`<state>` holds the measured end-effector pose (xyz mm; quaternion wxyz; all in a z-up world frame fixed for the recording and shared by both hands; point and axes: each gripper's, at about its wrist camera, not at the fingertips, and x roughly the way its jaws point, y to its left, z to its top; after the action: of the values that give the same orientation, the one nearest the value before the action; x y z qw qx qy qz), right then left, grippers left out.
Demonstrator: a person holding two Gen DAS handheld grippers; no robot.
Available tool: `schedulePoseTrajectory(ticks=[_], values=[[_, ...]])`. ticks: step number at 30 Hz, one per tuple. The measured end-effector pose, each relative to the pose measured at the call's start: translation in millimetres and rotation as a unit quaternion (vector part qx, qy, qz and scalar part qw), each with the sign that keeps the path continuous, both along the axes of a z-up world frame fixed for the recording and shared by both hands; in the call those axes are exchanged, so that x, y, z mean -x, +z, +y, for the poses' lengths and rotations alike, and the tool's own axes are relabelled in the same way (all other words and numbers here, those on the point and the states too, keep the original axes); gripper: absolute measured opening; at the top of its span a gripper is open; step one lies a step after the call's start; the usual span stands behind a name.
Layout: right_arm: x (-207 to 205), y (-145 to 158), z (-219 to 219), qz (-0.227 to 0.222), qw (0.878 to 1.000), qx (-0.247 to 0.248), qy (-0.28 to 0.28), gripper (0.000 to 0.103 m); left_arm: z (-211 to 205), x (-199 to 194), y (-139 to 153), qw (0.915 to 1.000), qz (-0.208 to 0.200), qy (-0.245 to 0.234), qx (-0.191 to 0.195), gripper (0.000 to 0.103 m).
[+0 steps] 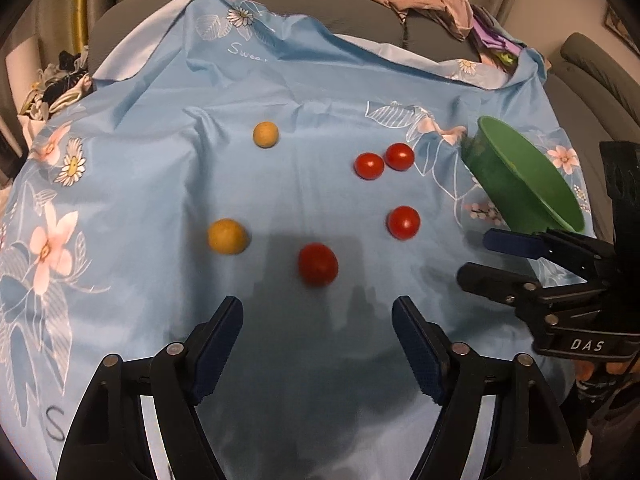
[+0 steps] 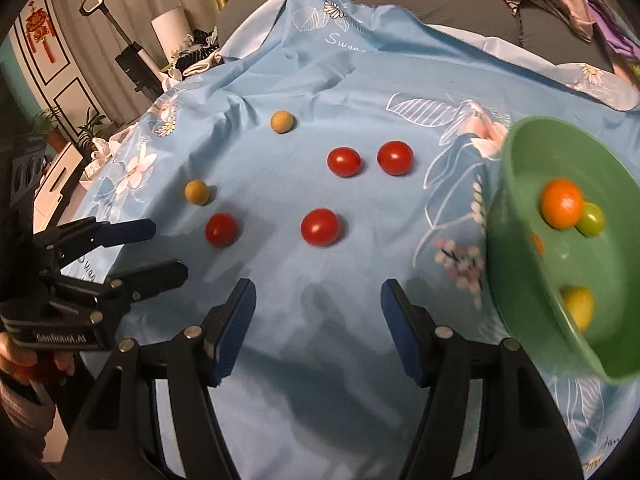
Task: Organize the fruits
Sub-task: 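Grasp a red cherry tomato with the left tool while the right tool grasps another, then carry both red cherry tomatoes toward the green bowl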
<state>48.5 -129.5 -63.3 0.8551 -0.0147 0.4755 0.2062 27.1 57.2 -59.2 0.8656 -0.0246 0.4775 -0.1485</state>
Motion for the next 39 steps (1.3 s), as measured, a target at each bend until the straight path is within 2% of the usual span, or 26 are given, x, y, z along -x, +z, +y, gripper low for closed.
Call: schedulePoseTrajectory(ticks=[7,10,13,19,21,25,39], values=[[-24,-10,14,0.006,1.000,0.013,0.014,0.064,-7,-20,-15,0.9998,0.018,-0.006,-0.001,0.065],[-36,-14,20,0.008,1.000,0.019,0.021,0.056,-9,-27,-19,0.9997,0.022,-0.007,0.000,0.060],[-44,-19,25,0.012,0.999,0.025,0.026,0.048,-9,-33,-22,0.9997,0.025,-0.005,-0.003,0.048],[-53,-27,33,0.017,0.999,0.039,0.033,0.036,-10,-38,-24,0.9997,0.019,-0.006,-0.010,0.038],[-54,-27,34,0.014,0.998,0.046,0.036,0.029,-11,-39,-24,0.9998,0.016,-0.007,-0.014,0.035],[-55,-27,34,0.010,0.998,0.047,0.035,0.028,-9,-40,-25,0.9998,0.009,-0.006,-0.015,0.026],[-22,-6,15,-0.007,1.000,0.012,0.020,0.028,-8,-11,-5,0.9999,-0.007,-0.014,-0.003,0.025]])
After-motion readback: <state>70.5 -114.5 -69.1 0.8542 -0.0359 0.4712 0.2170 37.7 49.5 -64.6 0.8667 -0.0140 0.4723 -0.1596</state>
